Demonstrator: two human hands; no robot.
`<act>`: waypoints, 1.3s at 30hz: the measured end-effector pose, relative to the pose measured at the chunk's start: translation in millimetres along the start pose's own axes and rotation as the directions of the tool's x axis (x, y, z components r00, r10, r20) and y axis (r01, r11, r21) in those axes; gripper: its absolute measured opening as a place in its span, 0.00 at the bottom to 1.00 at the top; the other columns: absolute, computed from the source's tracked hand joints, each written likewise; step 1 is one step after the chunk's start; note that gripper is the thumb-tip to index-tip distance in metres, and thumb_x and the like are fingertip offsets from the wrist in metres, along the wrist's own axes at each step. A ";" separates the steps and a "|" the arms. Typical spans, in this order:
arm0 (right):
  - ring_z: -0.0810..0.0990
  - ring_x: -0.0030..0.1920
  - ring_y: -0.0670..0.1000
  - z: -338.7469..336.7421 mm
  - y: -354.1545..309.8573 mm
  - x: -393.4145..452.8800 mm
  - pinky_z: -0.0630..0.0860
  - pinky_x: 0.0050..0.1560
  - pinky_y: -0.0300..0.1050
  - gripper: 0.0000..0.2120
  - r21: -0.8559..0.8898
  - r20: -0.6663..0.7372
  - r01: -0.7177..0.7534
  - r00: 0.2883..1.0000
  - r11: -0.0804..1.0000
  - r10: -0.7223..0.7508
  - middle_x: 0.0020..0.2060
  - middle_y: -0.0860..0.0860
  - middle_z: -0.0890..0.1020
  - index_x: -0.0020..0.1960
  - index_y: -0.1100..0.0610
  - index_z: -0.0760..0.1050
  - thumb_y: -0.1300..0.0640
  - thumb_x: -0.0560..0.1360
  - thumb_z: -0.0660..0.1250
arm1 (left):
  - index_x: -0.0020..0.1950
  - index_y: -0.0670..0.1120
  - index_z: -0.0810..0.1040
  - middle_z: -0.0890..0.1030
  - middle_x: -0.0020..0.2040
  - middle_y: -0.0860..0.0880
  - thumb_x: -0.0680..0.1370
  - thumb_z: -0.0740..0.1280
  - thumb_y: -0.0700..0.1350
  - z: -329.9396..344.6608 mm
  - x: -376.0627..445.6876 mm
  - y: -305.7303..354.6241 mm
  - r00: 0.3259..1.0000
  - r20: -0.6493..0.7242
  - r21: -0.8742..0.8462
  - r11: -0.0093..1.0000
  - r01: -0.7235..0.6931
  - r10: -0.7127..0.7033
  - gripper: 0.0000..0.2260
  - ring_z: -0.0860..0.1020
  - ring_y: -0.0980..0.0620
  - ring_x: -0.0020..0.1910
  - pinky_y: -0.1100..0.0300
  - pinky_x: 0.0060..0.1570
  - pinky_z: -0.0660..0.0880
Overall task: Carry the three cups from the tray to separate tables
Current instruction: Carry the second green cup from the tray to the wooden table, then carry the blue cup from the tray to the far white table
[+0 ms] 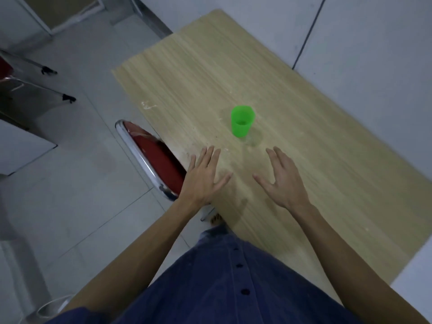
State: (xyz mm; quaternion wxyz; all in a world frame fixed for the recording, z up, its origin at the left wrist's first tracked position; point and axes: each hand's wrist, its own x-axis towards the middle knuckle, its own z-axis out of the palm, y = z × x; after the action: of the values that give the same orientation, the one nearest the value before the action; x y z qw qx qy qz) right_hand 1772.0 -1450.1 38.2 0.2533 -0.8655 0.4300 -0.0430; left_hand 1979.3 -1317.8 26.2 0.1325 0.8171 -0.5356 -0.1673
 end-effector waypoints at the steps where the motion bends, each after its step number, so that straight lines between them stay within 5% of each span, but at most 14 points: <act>1: 0.64 0.80 0.62 -5.2 0.6 -15.5 0.60 0.80 0.61 0.44 -0.013 -0.007 0.010 1.000 1.000 -0.010 0.81 0.62 0.64 0.82 0.59 0.62 0.29 0.77 0.55 | 0.83 0.45 0.57 0.57 0.84 0.43 0.82 0.53 0.69 0.6 -13.4 6.5 1.000 -0.011 0.000 1.000 -0.010 0.010 0.38 0.52 0.46 0.84 0.41 0.81 0.51; 25: 0.57 0.83 0.56 -21.0 14.6 -399.8 0.56 0.83 0.56 0.41 0.043 -0.173 -0.110 0.978 0.993 0.116 0.85 0.53 0.57 0.85 0.51 0.55 0.29 0.80 0.59 | 0.85 0.46 0.53 0.54 0.85 0.47 0.82 0.53 0.69 38.4 -323.0 118.9 0.960 -0.032 -0.065 0.958 -0.278 0.276 0.38 0.48 0.50 0.84 0.47 0.82 0.47; 34: 0.59 0.82 0.55 18.5 19.7 -588.2 0.57 0.81 0.52 0.41 0.150 -0.347 -0.310 0.873 0.939 0.344 0.83 0.53 0.61 0.83 0.53 0.60 0.32 0.78 0.62 | 0.84 0.44 0.55 0.57 0.84 0.45 0.80 0.50 0.70 80.2 -437.6 154.6 0.847 0.084 -0.060 0.852 -0.521 0.524 0.40 0.51 0.50 0.84 0.48 0.81 0.46; 39: 0.59 0.83 0.54 31.3 22.5 -713.7 0.57 0.83 0.54 0.42 0.233 -0.425 -0.463 0.742 0.855 0.518 0.83 0.52 0.62 0.83 0.52 0.60 0.29 0.77 0.60 | 0.84 0.47 0.55 0.55 0.85 0.48 0.81 0.51 0.70 111.1 -507.4 210.5 0.706 0.192 -0.124 0.731 -0.671 0.681 0.39 0.50 0.52 0.84 0.46 0.82 0.47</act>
State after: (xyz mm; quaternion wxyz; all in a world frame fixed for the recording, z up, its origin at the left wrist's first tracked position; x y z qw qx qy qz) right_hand 1317.7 -902.1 102.7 0.1908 -0.6684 0.6879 -0.2087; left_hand 1570.4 -937.7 75.3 0.1412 0.5366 -0.8050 -0.2102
